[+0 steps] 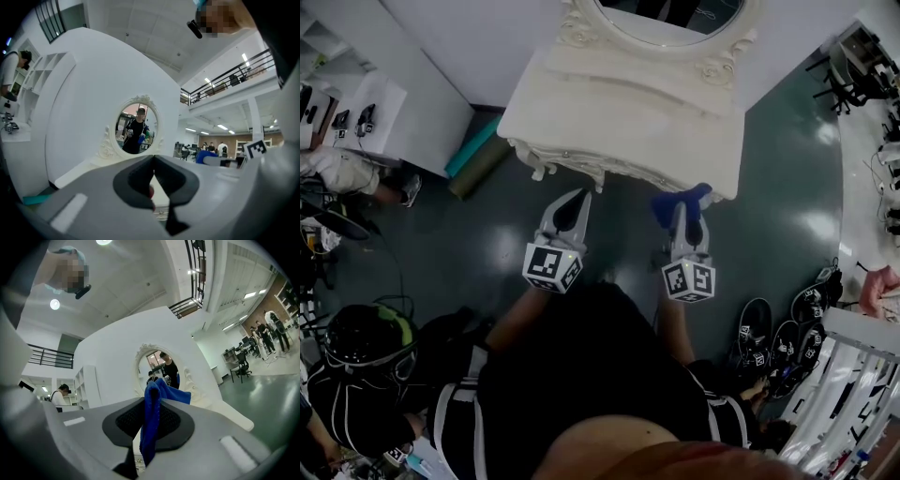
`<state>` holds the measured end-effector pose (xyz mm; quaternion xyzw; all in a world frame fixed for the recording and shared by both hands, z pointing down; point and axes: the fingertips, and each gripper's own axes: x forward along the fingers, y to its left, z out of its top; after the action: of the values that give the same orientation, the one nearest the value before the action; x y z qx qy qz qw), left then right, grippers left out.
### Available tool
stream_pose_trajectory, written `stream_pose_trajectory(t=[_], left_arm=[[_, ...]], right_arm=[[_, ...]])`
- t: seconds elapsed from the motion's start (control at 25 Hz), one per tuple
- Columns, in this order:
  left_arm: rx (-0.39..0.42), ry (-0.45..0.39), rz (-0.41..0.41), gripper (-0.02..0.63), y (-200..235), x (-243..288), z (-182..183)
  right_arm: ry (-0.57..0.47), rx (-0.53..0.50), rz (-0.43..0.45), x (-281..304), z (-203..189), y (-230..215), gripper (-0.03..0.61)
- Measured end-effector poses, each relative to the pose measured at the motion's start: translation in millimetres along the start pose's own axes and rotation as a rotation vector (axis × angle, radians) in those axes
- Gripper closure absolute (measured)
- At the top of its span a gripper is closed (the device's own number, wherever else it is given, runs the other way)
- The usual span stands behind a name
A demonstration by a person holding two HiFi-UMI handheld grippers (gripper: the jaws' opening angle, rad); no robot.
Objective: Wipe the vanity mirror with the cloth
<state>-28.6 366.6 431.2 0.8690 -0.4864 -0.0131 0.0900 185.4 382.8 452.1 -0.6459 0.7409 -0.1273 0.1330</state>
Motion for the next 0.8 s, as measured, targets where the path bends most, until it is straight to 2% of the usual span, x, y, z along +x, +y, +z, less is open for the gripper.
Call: stream_pose_trajectory(t=[0.28,0.48,0.8], left_arm=[[-0.008,-0.023,-0.014,0.603,46.4,44.9,9.8],[-0.002,-0.054,-0.061,0.603,80.3,90.1,25.8],[0.026,-0.059,-0.159,0.603,120.7,141.5,45.9]], right_arm=[[-0.013,-0.018,-0.033,50.0,-5.2,1.3,0.534],[-0.028,-0.037,-0.070,99.4,-7.4,3.9,0.534],[-0.050,-0.022,-0.134,159.1,-11.4,10.8,0.534]])
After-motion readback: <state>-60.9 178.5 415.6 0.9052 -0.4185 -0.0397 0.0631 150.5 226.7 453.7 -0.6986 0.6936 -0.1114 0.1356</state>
